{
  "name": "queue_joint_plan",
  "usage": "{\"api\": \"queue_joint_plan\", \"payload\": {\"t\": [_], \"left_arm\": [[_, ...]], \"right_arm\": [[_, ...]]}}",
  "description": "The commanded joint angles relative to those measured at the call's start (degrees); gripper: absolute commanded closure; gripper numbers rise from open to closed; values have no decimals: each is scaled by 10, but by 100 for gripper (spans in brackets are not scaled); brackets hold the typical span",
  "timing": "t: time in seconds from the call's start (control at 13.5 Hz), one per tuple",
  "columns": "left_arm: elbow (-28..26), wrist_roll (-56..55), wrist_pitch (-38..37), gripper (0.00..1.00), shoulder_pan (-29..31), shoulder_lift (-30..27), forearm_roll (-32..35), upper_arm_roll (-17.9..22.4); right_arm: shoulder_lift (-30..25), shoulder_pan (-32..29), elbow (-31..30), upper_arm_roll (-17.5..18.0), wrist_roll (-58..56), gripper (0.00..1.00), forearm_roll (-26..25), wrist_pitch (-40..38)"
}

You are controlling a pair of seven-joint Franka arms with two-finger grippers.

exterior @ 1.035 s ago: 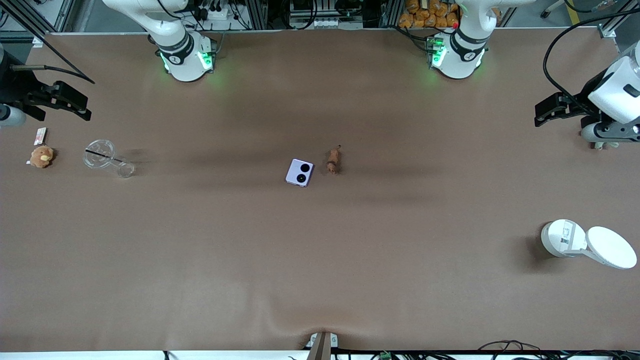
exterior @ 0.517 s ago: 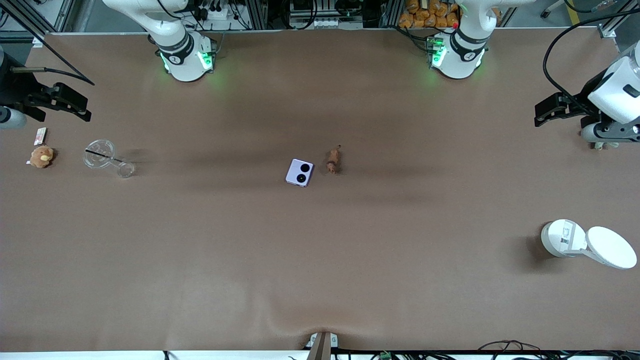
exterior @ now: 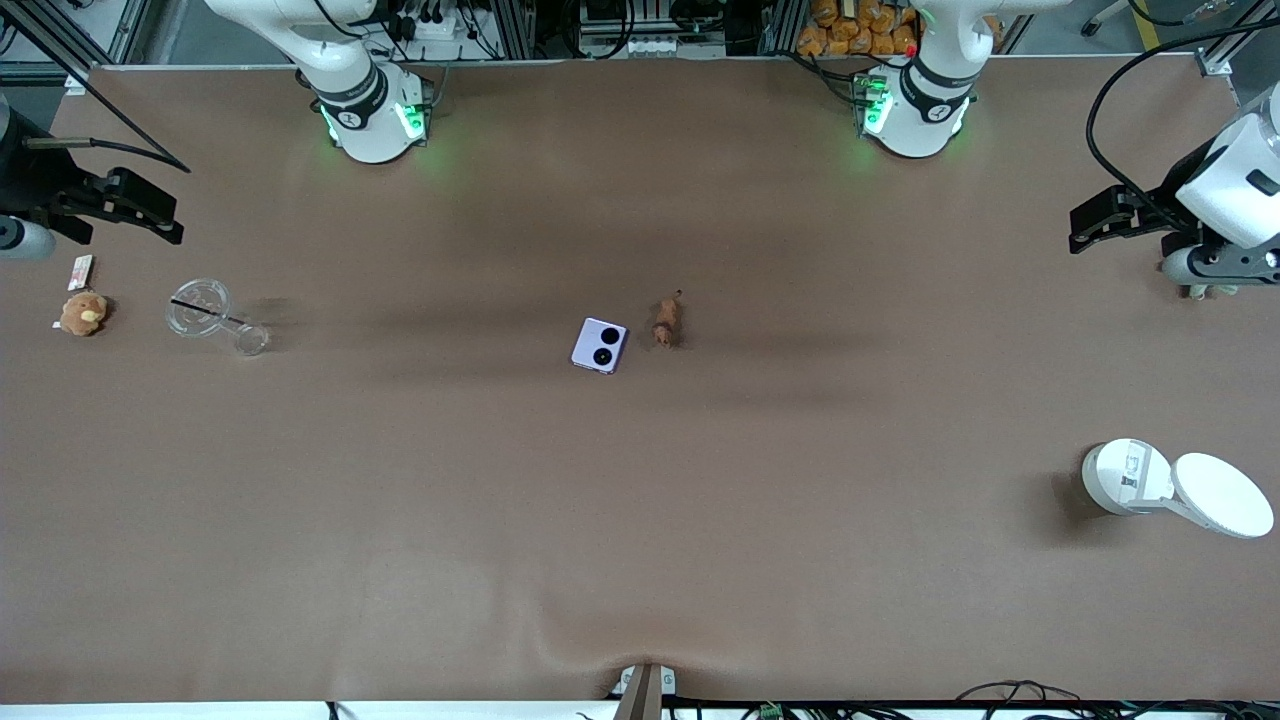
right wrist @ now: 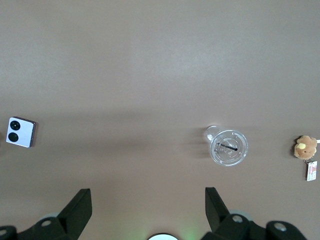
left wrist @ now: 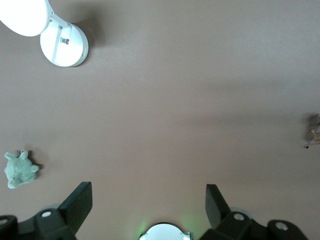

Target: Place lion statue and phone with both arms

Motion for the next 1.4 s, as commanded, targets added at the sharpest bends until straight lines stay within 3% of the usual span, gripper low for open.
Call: {"api": "queue_joint_plan", "payload": {"t": [0.0,0.44,0.81,1.03,1.18,1.33], "left_arm": [[-6,-12,-4,0,1,-9,-1,0],[-1,-75,21,0,-2,1,-37,-3],[15,-252,77,0,-53,32,-42,-44],[30,-290,101,0,-114,76,-42,-50],[34,-362,111,0,-191,110,-1,-49],[48,-404,111,0,-232,137,21,-49]], "right_arm": [[8,-11,14,7,-5,0,-8,-10],[8,-10,14,7,-3,0,-8,-12],[8,-10,14,7,-2,0,-8,-19],[8,-9,14,7,-1,0,-8,-19],[8,-9,14,7,-1,0,-8,-19],[8,-7,14,7,-1,0,-7,-19]]}}
